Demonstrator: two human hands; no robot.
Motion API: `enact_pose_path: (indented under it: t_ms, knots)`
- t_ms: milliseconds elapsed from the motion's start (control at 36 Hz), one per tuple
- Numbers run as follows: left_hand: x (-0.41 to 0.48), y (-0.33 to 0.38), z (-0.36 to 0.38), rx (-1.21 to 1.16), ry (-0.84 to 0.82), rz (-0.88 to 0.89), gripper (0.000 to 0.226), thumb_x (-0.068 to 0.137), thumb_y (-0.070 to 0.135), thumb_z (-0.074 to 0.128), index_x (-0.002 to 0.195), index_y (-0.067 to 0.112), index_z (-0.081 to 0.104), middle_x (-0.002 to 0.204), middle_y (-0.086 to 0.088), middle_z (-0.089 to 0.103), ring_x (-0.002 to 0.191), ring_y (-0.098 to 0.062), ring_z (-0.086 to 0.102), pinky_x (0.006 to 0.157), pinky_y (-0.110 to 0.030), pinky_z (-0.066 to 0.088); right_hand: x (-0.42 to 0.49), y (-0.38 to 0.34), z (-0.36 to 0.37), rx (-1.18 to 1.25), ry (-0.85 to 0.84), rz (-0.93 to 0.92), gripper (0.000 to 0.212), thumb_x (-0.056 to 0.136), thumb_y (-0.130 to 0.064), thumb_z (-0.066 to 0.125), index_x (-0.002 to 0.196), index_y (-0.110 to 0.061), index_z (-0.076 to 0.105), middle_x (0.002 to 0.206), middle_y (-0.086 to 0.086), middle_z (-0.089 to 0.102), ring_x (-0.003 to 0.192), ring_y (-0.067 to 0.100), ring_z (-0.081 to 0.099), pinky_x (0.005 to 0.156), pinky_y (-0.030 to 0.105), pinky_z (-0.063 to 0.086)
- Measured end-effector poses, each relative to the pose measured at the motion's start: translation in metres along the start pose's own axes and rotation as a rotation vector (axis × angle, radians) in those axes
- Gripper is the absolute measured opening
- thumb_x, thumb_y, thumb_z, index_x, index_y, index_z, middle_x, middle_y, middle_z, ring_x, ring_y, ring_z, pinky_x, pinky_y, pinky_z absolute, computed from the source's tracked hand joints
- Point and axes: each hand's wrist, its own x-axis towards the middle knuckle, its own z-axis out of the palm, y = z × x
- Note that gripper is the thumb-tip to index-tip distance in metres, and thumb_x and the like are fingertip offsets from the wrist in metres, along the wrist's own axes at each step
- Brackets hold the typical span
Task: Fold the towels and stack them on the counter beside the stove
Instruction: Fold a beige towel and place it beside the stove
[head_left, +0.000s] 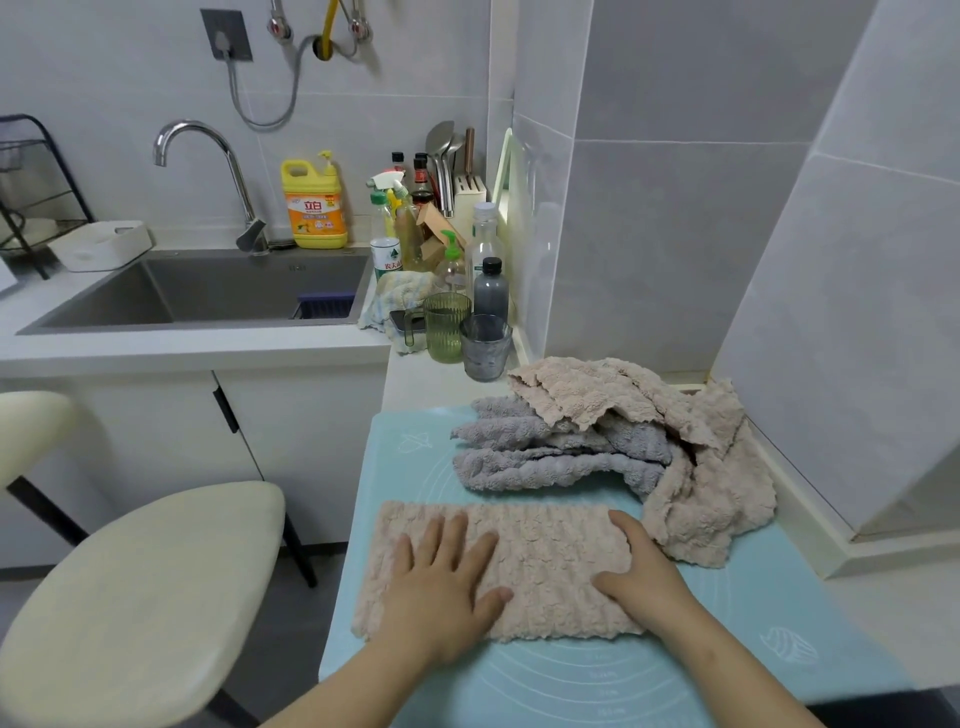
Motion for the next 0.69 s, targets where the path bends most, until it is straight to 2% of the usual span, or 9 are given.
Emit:
enact_pose_path:
  t_ms: [56, 111, 222, 306, 389, 444, 556, 611, 694]
  knots:
    - [-0.002, 0.002, -0.001, -0.033, 0.049, 0.050, 0.082, 0.069, 0.077, -0.014, 0.144, 0.044, -0.012, 0.154, 0.007, -0.023, 0.136, -0.014, -0.030, 0.111, -0.042, -0.019, -0.001, -0.001, 0.000, 0.025, 0.015, -0.004, 0.073, 0.085, -0.003, 0.057, 0.144, -0.028, 0.025, 0.149, 0.004, 0.033, 0.076, 0.012, 0.051, 0.061, 0.017, 0.041]
    - [-0.003, 0.002, 0.001, 0.015, -0.004, 0.059, 0.069, 0.084, 0.070, -0.001, 0.145, 0.041, -0.011, 0.155, 0.007, -0.021, 0.139, -0.015, -0.027, 0.112, -0.045, -0.019, -0.003, -0.003, 0.000, 0.055, 0.026, -0.001, 0.071, 0.085, 0.000, 0.056, 0.144, -0.026, 0.027, 0.150, 0.004, 0.031, 0.094, 0.018, 0.057, 0.073, 0.025, 0.046]
    - [0.000, 0.003, -0.004, -0.002, -0.056, 0.062, 0.059, 0.095, 0.059, 0.014, 0.148, 0.039, -0.004, 0.157, 0.006, -0.015, 0.144, -0.019, -0.020, 0.115, -0.047, -0.015, -0.005, -0.014, 0.001, 0.150, 0.034, 0.018, 0.067, 0.085, 0.004, 0.054, 0.142, -0.025, 0.031, 0.151, 0.008, 0.028, 0.119, 0.029, 0.050, 0.060, 0.016, 0.041]
    - [0.002, 0.000, -0.014, -0.151, 0.153, 0.034, 0.053, 0.098, 0.050, 0.019, 0.148, 0.035, 0.014, 0.158, 0.008, 0.007, 0.146, -0.016, 0.006, 0.118, -0.037, 0.005, -0.009, -0.031, 0.001, 0.198, 0.032, -0.021, 0.066, 0.086, 0.005, 0.053, 0.140, -0.027, 0.032, 0.150, 0.008, 0.028, 0.132, 0.021, 0.038, 0.065, 0.021, 0.043]
    - [0.002, -0.005, -0.028, -0.532, 0.333, -0.043, 0.042, 0.100, 0.036, 0.030, 0.140, 0.024, 0.036, 0.141, 0.003, 0.044, 0.127, -0.013, 0.043, 0.105, -0.027, 0.033, -0.011, -0.055, 0.006, 0.232, 0.001, -0.089, 0.065, 0.086, 0.004, 0.055, 0.138, -0.027, 0.033, 0.139, 0.005, 0.040, 0.112, 0.011, 0.049, 0.062, 0.015, 0.041]
    - [0.005, -0.007, -0.039, -0.820, 0.331, -0.130, 0.035, 0.100, 0.031, 0.033, 0.132, 0.020, 0.045, 0.122, 0.001, 0.058, 0.109, -0.017, 0.057, 0.096, -0.029, 0.042, -0.010, -0.070, 0.014, 0.270, -0.022, -0.115, 0.063, 0.085, 0.003, 0.057, 0.136, -0.026, 0.033, 0.114, -0.006, 0.049, 0.086, 0.002, 0.051, 0.058, 0.015, 0.042]
    - [0.008, -0.015, -0.066, -1.472, 0.202, -0.367, 0.049, 0.096, 0.055, 0.026, 0.110, 0.019, 0.056, 0.090, -0.007, 0.064, 0.075, -0.022, 0.063, 0.072, -0.034, 0.050, -0.010, -0.096, 0.039, 0.330, -0.097, -0.152, 0.064, 0.085, -0.001, 0.058, 0.138, -0.024, 0.029, 0.091, -0.008, 0.054, 0.082, 0.007, 0.054, 0.067, 0.021, 0.044]
    - [0.005, -0.024, -0.074, -1.646, 0.102, -0.403, 0.063, 0.088, 0.070, 0.017, 0.107, 0.023, 0.055, 0.088, -0.012, 0.064, 0.075, -0.025, 0.062, 0.066, -0.033, 0.049, -0.015, -0.106, 0.051, 0.357, -0.213, -0.144, 0.062, 0.088, -0.010, 0.058, 0.138, -0.027, 0.026, 0.085, -0.007, 0.062, 0.085, 0.011, 0.059, 0.066, 0.018, 0.044]
    - [0.004, -0.035, -0.075, -1.670, 0.071, -0.401, 0.069, 0.085, 0.074, 0.012, 0.119, 0.030, 0.053, 0.113, -0.010, 0.058, 0.103, -0.025, 0.055, 0.084, -0.035, 0.044, -0.018, -0.115, 0.061, 0.412, -0.297, -0.066, 0.047, 0.094, -0.026, 0.050, 0.136, -0.028, 0.029, 0.082, -0.002, 0.066, 0.063, 0.011, 0.057, 0.053, 0.019, 0.040]
